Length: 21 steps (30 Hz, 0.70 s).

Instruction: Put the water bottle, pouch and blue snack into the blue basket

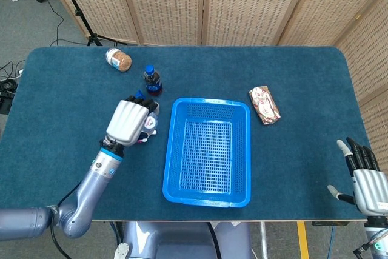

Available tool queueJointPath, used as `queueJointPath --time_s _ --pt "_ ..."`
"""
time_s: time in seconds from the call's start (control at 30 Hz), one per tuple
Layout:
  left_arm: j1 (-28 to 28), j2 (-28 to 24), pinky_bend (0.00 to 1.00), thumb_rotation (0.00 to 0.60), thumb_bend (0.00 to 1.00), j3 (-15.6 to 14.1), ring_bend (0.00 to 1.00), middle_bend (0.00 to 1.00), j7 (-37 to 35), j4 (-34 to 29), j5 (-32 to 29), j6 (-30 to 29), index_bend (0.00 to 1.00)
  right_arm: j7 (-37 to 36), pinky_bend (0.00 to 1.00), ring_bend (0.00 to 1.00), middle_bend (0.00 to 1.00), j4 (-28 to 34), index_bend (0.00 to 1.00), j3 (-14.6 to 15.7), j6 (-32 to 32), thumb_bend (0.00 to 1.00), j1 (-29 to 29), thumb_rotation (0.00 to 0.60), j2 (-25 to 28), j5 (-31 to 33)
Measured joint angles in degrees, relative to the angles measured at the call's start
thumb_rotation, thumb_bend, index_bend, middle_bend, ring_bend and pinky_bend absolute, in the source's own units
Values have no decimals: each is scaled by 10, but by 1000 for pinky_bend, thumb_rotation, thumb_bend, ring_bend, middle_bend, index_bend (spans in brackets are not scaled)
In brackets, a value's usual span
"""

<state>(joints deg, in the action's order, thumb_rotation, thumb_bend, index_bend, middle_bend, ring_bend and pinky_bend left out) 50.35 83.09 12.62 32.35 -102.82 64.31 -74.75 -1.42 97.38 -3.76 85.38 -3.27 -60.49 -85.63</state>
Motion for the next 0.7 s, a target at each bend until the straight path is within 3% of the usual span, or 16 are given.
queueJointPath --time_s 0.43,0.53,0.63,0.7 --pt "81 101 486 600 351 62 530 525 47 37 11 35 841 -45 0 0 0 -10 8 -4 1 156 3 600 8 7" --pt "96 124 486 600 322 67 516 475 57 45 1 46 825 -57 0 0 0 -14 8 -5 1 156 4 600 10 7" --pt "106 146 473 600 298 65 414 353 64 56 -6 57 682 -64 0 0 0 -17 8 -6 2 156 6 600 12 10" --pt "112 161 393 600 261 60 302 252 68 68 -14 67 552 -68 0 0 0 -18 8 -6 3 156 7 600 13 10"
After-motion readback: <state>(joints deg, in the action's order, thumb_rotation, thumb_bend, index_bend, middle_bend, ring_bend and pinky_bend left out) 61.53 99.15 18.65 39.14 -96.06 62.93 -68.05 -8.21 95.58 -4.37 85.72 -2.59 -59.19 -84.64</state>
